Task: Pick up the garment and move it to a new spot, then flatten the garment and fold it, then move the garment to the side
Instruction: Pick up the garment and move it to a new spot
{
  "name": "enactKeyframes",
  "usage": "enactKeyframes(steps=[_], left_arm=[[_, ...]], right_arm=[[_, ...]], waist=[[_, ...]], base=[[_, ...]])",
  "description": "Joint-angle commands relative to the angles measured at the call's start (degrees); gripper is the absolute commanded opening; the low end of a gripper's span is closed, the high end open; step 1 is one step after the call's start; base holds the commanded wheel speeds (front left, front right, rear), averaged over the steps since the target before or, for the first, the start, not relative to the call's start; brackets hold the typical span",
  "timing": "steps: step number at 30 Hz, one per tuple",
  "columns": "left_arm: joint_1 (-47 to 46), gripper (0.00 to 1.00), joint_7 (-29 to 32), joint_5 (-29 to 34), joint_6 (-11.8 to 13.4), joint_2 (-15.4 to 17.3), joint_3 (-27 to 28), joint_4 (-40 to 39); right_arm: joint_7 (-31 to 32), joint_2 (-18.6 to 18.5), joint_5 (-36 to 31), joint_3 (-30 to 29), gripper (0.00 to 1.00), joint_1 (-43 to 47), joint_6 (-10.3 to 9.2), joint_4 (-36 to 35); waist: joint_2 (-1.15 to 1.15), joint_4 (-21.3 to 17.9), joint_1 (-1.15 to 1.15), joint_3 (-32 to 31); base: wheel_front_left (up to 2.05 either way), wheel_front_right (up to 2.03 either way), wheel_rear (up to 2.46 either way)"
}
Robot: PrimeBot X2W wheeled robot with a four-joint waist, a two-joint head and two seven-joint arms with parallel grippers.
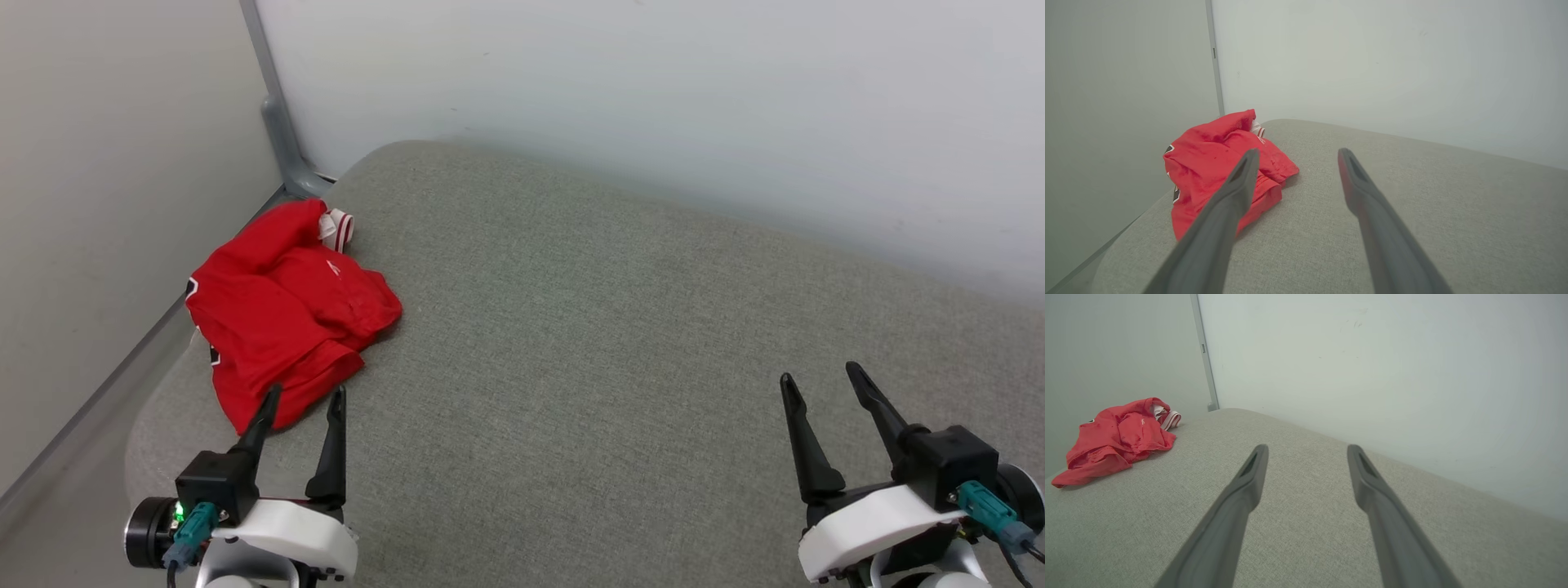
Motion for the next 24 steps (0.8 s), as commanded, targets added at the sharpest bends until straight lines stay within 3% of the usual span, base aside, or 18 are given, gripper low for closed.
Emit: enactKeyframes(steps=[1,12,16,24], left_arm=[[-1.02,1.0,-0.14,0.1,-0.01,0.6,0.77,0.66],[-12.24,1.0,2.19,-2.96,-0.07,6.43,4.41,7.32],[-18.58,1.0,6.33,-6.37,-0.1,8.78,5.59,10.18],[-33.98,1.0,18.53,-15.77,-0.14,16.59,4.06,19.15]], right_arm=[[0.16,-0.05,-0.36,0.05,1.0,-0.61,-0.02,-0.37],[1.91,-0.05,-2.25,0.05,1.0,-2.78,-0.02,-1.92],[2.82,-0.05,-3.69,-0.28,1.0,-4.36,-0.02,-3.0],[4.47,-0.05,-7.5,-0.01,1.0,-9.28,-0.02,-5.74]], waist=[[0.0,-0.1,0.0,0.26],[0.0,-1.98,0.0,4.93],[0.0,-2.95,0.0,8.0],[0.0,-5.79,0.0,16.75]], base=[[0.0,0.0,0.0],[0.0,0.0,0.0],[0.0,0.0,0.0],[0.0,0.0,0.0]])
